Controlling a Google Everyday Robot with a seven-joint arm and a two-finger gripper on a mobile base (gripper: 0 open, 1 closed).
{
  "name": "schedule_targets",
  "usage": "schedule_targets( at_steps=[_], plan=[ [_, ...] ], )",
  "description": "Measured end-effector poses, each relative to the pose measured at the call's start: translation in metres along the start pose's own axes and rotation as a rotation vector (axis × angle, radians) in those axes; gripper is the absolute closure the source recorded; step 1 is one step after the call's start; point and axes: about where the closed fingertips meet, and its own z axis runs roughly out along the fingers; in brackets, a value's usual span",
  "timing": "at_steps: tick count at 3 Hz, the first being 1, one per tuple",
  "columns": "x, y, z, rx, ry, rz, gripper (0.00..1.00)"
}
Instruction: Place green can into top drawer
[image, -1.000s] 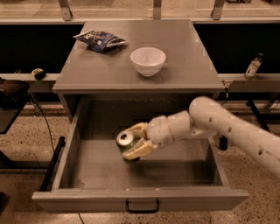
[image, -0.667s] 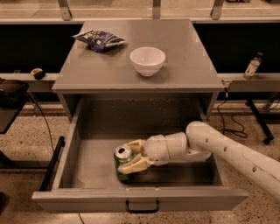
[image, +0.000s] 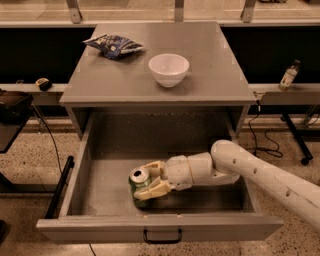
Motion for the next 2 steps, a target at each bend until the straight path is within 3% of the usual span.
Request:
schedule_targets(
  at_steps=[1,2],
  plan=[
    [0.0,0.0,0.0001,0.0,0.0,0.0,0.35],
    [-0.0034,0.0,0.0007,-0.004,0.0,-0.01,0.04]
  ],
)
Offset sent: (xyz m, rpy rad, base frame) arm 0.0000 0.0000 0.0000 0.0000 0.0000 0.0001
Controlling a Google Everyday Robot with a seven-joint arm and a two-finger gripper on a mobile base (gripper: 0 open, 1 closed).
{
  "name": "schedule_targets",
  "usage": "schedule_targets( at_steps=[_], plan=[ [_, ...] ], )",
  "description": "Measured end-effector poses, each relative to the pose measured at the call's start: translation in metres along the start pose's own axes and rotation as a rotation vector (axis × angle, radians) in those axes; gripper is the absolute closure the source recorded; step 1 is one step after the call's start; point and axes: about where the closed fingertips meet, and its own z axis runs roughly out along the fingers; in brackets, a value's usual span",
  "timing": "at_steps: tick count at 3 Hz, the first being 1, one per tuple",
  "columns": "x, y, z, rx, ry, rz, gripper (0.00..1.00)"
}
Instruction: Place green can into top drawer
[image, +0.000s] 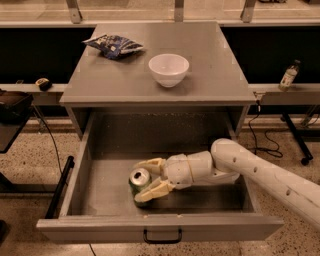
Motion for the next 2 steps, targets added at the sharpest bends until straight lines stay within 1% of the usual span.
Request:
schedule_targets(
  at_steps=[1,2],
  plan=[
    [-0.005,0.0,0.001,-0.006,0.001,-0.013,0.0],
    [-0.048,-0.002,-0.004,-0.034,0.066,-0.082,0.0]
  ],
)
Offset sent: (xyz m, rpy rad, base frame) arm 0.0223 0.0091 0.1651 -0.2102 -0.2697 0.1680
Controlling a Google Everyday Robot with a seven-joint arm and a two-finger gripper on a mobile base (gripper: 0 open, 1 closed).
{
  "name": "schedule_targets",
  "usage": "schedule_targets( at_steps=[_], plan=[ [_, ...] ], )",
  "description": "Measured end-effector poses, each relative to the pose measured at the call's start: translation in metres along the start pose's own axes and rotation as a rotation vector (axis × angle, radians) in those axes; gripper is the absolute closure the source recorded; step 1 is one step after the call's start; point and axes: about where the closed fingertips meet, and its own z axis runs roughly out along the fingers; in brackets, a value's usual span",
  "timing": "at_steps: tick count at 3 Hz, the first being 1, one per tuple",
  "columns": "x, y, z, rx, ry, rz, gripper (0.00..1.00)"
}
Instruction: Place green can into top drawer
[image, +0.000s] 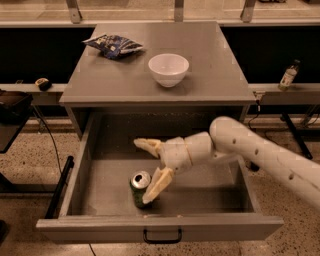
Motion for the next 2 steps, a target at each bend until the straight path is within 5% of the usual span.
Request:
schedule_targets(
  at_steps=[1,2],
  plan=[
    [-0.072,-0.005,-0.026,-0.022,0.11,-0.064,0.0],
    [-0.092,-0.004,-0.031,-0.027,0.13,-0.082,0.0]
  ],
)
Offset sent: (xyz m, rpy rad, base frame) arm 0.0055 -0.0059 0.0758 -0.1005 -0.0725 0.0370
